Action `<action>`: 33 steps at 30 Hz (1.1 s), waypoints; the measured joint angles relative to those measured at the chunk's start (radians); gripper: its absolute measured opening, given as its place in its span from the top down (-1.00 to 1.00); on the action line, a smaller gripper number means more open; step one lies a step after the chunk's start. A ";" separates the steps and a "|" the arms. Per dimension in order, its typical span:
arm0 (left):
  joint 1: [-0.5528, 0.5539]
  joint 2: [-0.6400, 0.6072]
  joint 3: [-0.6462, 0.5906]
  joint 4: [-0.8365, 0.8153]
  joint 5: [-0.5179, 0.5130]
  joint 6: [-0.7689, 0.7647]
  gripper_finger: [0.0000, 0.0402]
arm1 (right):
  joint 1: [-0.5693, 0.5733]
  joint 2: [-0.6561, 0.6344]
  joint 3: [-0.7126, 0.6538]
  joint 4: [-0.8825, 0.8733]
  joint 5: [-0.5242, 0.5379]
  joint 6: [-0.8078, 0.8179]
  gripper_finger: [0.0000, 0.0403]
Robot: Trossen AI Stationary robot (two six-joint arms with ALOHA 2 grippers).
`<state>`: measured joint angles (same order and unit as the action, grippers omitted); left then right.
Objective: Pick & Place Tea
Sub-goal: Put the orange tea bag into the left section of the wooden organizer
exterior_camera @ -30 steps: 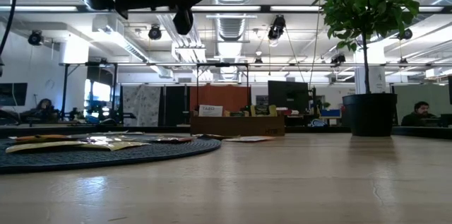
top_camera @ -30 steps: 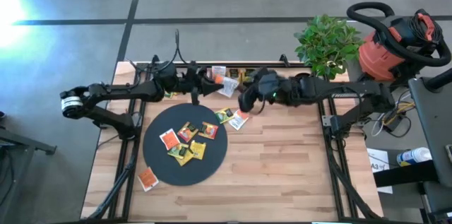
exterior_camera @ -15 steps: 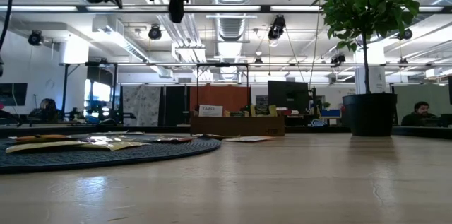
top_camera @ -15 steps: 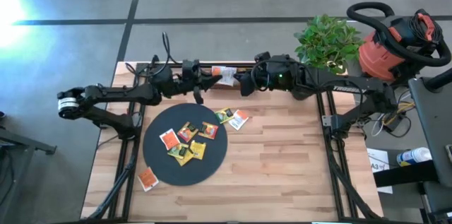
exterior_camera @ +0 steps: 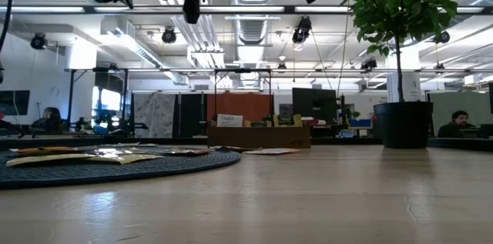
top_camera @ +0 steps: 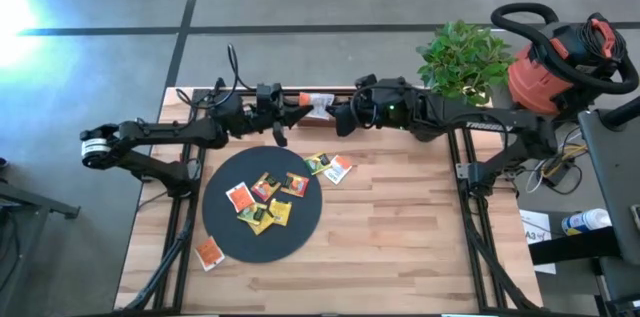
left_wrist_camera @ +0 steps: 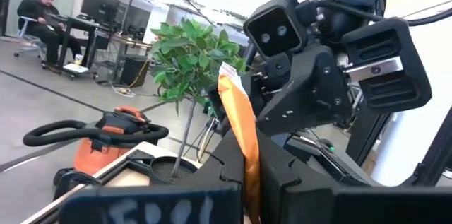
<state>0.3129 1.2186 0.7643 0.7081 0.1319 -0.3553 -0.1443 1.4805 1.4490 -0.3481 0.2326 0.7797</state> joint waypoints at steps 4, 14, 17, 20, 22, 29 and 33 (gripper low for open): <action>0.000 0.000 0.000 -0.001 0.005 0.000 0.94 | -0.001 0.010 0.000 0.027 -0.002 -0.011 0.29; 0.000 0.001 0.000 -0.010 0.006 0.014 0.94 | 0.000 0.012 0.000 0.037 -0.001 -0.062 0.61; 0.000 0.002 0.000 -0.012 0.005 0.022 0.94 | 0.000 0.012 0.000 0.037 -0.001 -0.080 0.79; 0.000 0.002 0.000 -0.013 0.005 0.021 0.94 | 0.000 0.012 0.000 0.037 -0.001 -0.093 0.93; 0.000 0.002 0.000 -0.018 0.004 0.020 0.90 | 0.000 0.012 0.000 0.037 0.001 -0.110 0.95; -0.001 0.002 0.000 -0.107 -0.010 -0.003 0.55 | 0.000 0.012 0.000 0.038 0.006 -0.169 0.96; -0.001 -0.007 0.000 -0.215 -0.063 -0.017 0.38 | -0.001 0.012 0.000 0.038 0.025 -0.218 0.96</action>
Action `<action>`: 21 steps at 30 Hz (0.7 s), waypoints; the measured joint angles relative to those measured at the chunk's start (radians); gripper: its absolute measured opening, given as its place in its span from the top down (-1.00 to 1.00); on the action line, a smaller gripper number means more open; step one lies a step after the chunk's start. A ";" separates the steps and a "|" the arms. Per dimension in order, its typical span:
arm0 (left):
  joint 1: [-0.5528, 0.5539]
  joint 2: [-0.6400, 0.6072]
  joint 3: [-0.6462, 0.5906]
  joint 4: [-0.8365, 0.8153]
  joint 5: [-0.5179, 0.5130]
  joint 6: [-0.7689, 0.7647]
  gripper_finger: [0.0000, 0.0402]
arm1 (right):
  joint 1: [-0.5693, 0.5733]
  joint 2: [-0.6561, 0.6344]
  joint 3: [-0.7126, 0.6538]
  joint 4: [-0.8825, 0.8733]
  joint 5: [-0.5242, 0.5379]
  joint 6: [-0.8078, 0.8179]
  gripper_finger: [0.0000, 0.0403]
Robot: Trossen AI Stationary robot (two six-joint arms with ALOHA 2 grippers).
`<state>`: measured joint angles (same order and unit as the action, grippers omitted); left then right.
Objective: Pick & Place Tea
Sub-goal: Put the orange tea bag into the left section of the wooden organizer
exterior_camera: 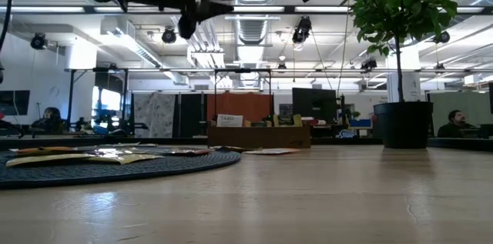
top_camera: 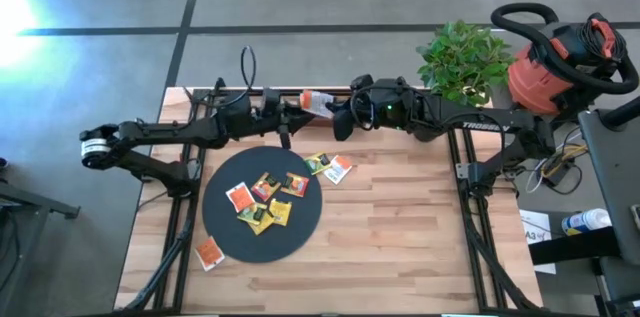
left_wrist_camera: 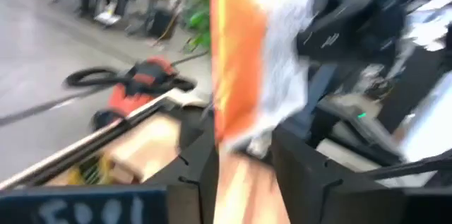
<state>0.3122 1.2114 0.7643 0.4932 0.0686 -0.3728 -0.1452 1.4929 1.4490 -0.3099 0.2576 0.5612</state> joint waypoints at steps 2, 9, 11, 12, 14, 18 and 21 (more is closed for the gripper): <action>0.000 -0.015 0.000 -0.079 -0.009 -0.002 0.34 | -0.005 0.000 0.000 0.000 0.020 -0.048 0.96; -0.010 -0.087 -0.016 -0.338 -0.011 -0.032 0.33 | -0.079 0.028 0.003 -0.041 -0.003 -0.231 0.96; -0.010 -0.107 -0.039 -0.373 -0.025 -0.065 0.33 | -0.104 0.061 0.020 -0.068 -0.038 -0.252 0.96; -0.009 -0.117 -0.054 -0.387 -0.034 -0.084 0.33 | -0.116 0.080 0.032 -0.096 -0.051 -0.269 0.96; -0.009 -0.137 -0.085 -0.413 -0.056 -0.122 0.33 | -0.135 0.131 0.069 -0.148 -0.057 -0.320 0.96; -0.010 -0.171 -0.163 -0.417 -0.067 -0.218 0.33 | -0.169 0.251 0.183 -0.255 -0.081 -0.449 0.96; -0.016 -0.200 -0.227 -0.415 -0.067 -0.293 0.33 | -0.204 0.353 0.308 -0.368 -0.093 -0.507 0.96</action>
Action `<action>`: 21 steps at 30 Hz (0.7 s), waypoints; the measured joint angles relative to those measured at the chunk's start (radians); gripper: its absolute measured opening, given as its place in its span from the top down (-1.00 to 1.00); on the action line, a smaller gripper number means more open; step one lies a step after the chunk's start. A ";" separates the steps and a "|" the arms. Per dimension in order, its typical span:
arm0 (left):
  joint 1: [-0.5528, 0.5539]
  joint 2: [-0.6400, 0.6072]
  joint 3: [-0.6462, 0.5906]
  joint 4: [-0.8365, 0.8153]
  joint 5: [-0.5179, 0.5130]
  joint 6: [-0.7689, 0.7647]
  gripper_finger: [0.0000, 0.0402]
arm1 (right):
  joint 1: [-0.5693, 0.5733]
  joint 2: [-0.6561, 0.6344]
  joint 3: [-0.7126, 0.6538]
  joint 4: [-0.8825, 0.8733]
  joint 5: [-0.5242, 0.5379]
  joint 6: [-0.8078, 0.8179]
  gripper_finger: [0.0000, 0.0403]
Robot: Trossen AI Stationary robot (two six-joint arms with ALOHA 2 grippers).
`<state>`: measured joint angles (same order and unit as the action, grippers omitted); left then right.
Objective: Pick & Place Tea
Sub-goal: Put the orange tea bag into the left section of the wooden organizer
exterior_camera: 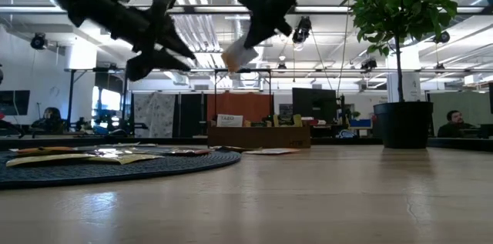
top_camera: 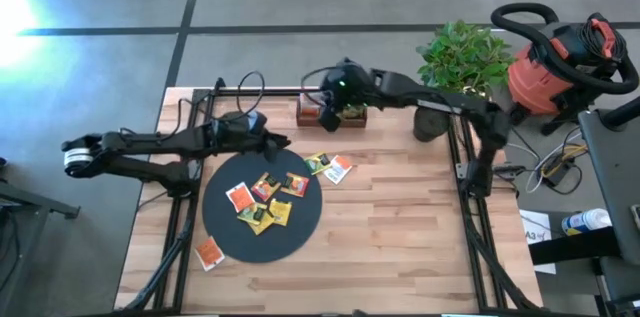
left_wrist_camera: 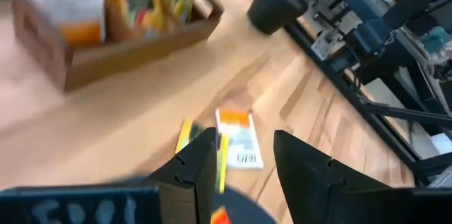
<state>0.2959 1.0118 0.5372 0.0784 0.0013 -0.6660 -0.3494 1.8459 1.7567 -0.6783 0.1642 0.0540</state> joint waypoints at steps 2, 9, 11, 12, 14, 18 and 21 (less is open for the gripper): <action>-0.008 -0.022 -0.043 0.006 0.001 -0.050 0.33 | -0.026 0.072 0.095 -0.069 -0.009 -0.036 0.96; -0.038 -0.094 -0.178 0.055 0.000 -0.181 0.33 | -0.080 0.335 0.472 -0.315 -0.028 -0.234 0.96; -0.041 -0.110 -0.207 0.080 0.000 -0.208 0.33 | -0.089 0.411 0.582 -0.393 -0.057 -0.284 0.96; -0.042 -0.118 -0.216 0.084 0.000 -0.218 0.33 | -0.093 0.439 0.604 -0.406 -0.061 -0.302 0.96; -0.044 -0.129 -0.226 0.088 0.000 -0.223 0.33 | -0.097 0.436 0.551 -0.389 -0.075 -0.351 0.96; -0.045 -0.145 -0.239 0.087 -0.004 -0.223 0.33 | -0.096 0.439 0.496 -0.405 -0.087 -0.371 0.96; -0.045 -0.149 -0.249 0.086 -0.015 -0.222 0.33 | -0.095 0.446 0.475 -0.355 -0.081 -0.372 0.96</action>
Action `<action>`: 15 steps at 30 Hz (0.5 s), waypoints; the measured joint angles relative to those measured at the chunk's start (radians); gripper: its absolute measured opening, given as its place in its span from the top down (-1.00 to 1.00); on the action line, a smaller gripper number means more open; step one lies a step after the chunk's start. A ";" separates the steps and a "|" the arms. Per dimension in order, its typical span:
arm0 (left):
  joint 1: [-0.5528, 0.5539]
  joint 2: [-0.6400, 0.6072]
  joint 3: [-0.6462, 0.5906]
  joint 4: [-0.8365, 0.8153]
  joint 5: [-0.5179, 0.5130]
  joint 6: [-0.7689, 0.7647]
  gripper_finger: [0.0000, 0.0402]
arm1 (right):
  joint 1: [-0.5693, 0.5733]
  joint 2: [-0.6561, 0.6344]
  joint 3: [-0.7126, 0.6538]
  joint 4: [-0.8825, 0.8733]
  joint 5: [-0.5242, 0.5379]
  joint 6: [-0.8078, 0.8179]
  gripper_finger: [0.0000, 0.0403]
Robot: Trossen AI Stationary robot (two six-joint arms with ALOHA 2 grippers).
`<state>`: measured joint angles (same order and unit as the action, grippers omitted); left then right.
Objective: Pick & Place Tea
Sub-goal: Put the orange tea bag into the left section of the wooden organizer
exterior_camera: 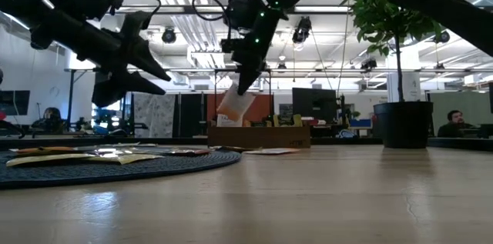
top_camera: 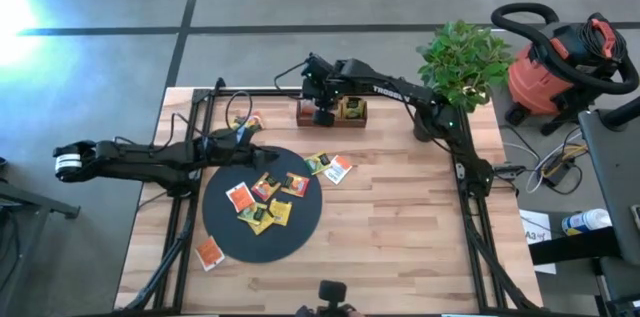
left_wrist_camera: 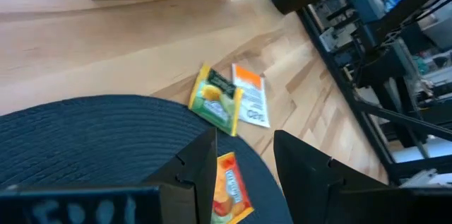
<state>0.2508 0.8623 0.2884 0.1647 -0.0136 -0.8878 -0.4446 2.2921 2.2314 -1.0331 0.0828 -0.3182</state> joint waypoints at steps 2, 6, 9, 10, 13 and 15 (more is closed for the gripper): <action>-0.001 0.002 -0.002 -0.002 -0.006 0.001 0.33 | 0.000 0.004 -0.011 0.027 0.000 -0.005 0.96; -0.001 0.003 -0.002 0.001 -0.015 0.020 0.33 | -0.001 0.023 -0.012 0.066 -0.003 -0.009 0.96; -0.001 0.002 -0.002 0.006 -0.015 0.039 0.33 | -0.001 0.059 -0.014 0.060 -0.005 -0.008 0.96; -0.001 0.002 -0.002 0.010 -0.015 0.045 0.33 | -0.001 0.071 -0.015 0.056 -0.005 -0.011 0.96; 0.001 0.002 -0.001 0.009 -0.015 0.053 0.33 | 0.002 0.091 -0.010 0.035 -0.005 -0.023 0.96; 0.001 0.003 -0.001 0.009 -0.015 0.053 0.33 | 0.004 0.095 -0.008 0.024 -0.002 -0.018 0.96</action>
<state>0.2516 0.8650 0.2871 0.1735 -0.0288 -0.8345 -0.4405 2.3876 2.2230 -1.0089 0.0808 -0.3363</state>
